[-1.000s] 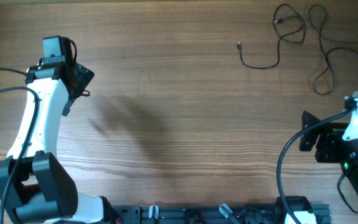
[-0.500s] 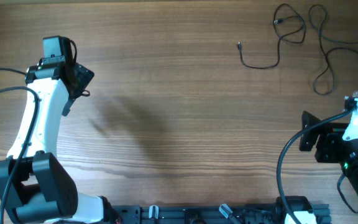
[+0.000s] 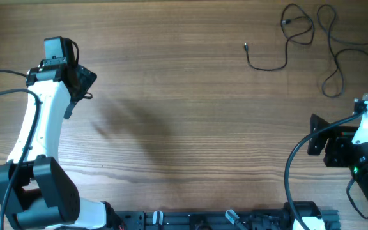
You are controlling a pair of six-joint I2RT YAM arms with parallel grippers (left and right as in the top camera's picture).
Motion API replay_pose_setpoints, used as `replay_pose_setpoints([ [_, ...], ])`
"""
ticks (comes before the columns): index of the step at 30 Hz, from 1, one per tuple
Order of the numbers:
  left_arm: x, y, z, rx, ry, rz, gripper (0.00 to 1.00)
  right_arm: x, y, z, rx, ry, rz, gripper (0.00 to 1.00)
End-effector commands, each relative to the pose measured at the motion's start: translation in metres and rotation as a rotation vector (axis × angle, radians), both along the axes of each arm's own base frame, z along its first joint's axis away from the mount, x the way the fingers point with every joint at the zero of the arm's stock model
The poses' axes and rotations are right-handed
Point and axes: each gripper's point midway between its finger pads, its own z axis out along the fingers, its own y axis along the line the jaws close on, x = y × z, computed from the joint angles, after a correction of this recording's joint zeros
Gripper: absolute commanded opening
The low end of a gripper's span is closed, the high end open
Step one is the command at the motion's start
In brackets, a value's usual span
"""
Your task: Untangle cables
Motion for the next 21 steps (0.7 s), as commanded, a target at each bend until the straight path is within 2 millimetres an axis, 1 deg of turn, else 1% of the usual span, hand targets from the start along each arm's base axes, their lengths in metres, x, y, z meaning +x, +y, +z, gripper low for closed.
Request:
replay_pose_setpoints([
  [1,-0.001,0.002,-0.001,0.003,0.003,0.014,1.0,-0.003,0.001,0.0,0.014,-0.007,-0.004,1.0],
  [3,-0.001,0.002,-0.001,0.003,0.003,0.014,1.0,-0.01,0.001,0.005,0.014,-0.039,-0.004,1.0],
  [4,-0.001,0.002,-0.001,0.003,0.003,0.014,1.0,-0.025,0.0,0.014,0.016,-0.096,-0.004,1.0],
  [5,-0.001,0.002,-0.001,0.003,0.003,0.014,1.0,-0.032,0.0,0.018,0.016,-0.123,-0.004,1.0],
  [6,-0.001,0.002,-0.001,0.003,0.003,0.014,1.0,-0.046,0.0,0.025,0.017,-0.174,-0.003,1.0],
  [8,-0.001,0.002,-0.001,0.003,0.003,0.014,1.0,-0.066,-0.001,0.033,0.019,-0.248,-0.004,1.0],
  [9,-0.001,0.002,-0.001,0.003,0.003,0.013,1.0,-0.081,-0.002,0.038,0.018,-0.3,-0.013,1.0],
  [14,-0.001,0.002,-0.001,0.003,0.003,0.014,1.0,-0.118,-0.007,0.046,0.007,-0.424,-0.072,1.0],
  [15,-0.001,0.002,-0.001,0.003,0.003,0.013,1.0,-0.125,-0.007,0.044,0.005,-0.432,-0.08,1.0],
  [16,-0.001,0.002,-0.001,0.003,0.003,0.014,1.0,-0.132,-0.007,0.038,0.004,-0.423,-0.083,1.0],
  [18,-0.001,0.002,-0.001,0.003,0.003,0.013,1.0,-0.146,-0.006,0.02,0.005,-0.378,-0.084,1.0],
  [21,-0.001,0.002,-0.001,0.003,0.003,0.013,1.0,-0.17,-0.004,-0.022,0.008,-0.243,-0.085,1.0],
])
